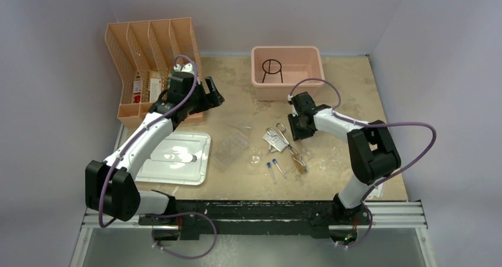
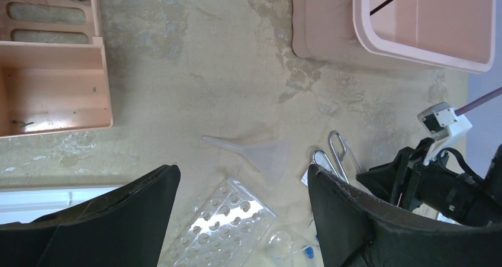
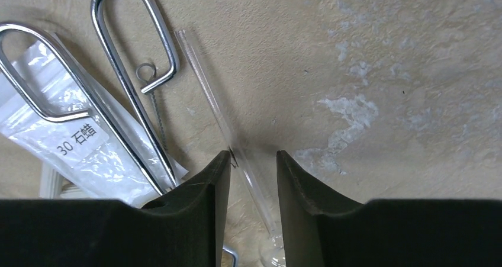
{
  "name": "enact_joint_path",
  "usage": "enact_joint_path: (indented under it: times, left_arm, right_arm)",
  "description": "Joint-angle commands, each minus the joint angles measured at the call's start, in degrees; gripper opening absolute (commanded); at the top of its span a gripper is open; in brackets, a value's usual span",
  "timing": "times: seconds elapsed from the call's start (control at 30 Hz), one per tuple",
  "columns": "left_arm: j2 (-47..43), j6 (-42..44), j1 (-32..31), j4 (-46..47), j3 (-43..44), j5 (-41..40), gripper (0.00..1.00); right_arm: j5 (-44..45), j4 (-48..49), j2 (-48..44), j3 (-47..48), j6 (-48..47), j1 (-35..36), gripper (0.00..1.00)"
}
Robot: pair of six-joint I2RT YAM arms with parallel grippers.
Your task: Organize the chemistry lab equipment
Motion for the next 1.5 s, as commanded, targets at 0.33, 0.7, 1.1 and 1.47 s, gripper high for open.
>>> enact_joint_path:
  times: [0.33,0.7,1.1,1.47]
  left_arm:
    - [-1.4,-0.97,-0.43,2.8,2.19,2.9,0.79]
    - [-1.29,-4.27,-0.44,1.5,3.5,1.44,0.79]
    - [3.91,-10.5,-2.02,6.28,6.84,11.9,0.88]
    - [9.78,-16.81,-4.59,11.6,7.91,19.89,0.78]
  right_arm:
    - [-1.21,-5.03,2.76,3.92,-14.09,0.13,0.23]
    - [-0.93,-5.15,-4.03,6.88,-15.82,0.18,0.06]
    - [-16.11,-6.77,-9.6,17.78,-16.93,4.64,0.06]
    - [-22.59,-6.43,-3.37,27.52,-18.13,12.63,0.06]
